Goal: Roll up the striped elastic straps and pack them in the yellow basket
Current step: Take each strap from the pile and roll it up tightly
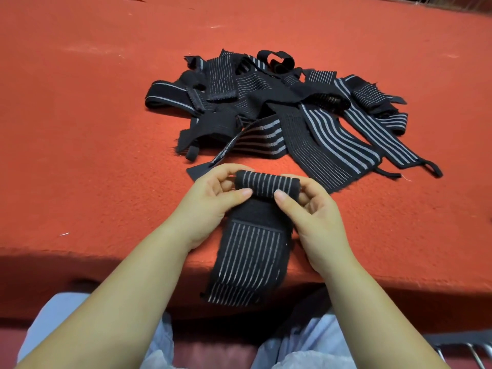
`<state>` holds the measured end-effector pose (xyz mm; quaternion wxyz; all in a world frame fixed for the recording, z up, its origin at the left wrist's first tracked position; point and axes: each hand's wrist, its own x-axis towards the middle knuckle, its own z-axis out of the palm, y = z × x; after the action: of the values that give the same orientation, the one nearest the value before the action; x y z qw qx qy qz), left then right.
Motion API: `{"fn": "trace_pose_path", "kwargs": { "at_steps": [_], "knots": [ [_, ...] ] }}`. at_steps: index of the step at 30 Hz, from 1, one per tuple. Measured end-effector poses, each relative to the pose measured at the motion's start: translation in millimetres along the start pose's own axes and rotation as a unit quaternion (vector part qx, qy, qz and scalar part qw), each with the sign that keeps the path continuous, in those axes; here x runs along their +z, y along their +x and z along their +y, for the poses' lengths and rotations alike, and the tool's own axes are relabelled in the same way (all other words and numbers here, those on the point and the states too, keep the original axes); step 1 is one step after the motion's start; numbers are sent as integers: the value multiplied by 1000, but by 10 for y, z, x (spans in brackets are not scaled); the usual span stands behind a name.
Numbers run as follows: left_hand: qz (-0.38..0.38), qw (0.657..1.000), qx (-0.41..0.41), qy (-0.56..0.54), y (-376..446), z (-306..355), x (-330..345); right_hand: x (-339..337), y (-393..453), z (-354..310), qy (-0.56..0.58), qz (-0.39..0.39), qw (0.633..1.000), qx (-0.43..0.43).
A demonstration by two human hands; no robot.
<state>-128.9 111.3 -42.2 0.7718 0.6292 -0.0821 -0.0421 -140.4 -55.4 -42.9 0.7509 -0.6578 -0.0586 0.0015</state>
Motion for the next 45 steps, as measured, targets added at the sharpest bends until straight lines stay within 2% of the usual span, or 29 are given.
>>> {"fn": "trace_pose_path", "kwargs": {
  "at_steps": [5, 13, 19, 24, 30, 37, 42, 45],
  "knots": [
    [8, 1000, 17, -4, 5, -7, -12, 71, 11, -24, -26, -1, 1000, -14],
    [-16, 1000, -3, -22, -28, 52, 69, -36, 9, 32, 15, -10, 1000, -17],
    [2, 1000, -7, -25, 0, -3, -9, 2, 15, 35, -29, -34, 998, -39],
    [18, 997, 5, -77, 4, 13, -42, 36, 22, 47, -82, -33, 996, -18],
    [10, 998, 7, -59, -100, 70, 44, 60, 0, -16, -112, -15, 994, 1],
    [16, 970, -50, -237, -504, 157, 417, 149, -237, -182, -77, -6, 997, 25],
    [20, 981, -16, -193, -629, 270, 576, 38, -450, -357, -187, 23, 979, -83],
    [10, 988, 28, -149, -671, 314, 673, 40, -550, -435, -111, 2, 992, -64]
  ]
}}
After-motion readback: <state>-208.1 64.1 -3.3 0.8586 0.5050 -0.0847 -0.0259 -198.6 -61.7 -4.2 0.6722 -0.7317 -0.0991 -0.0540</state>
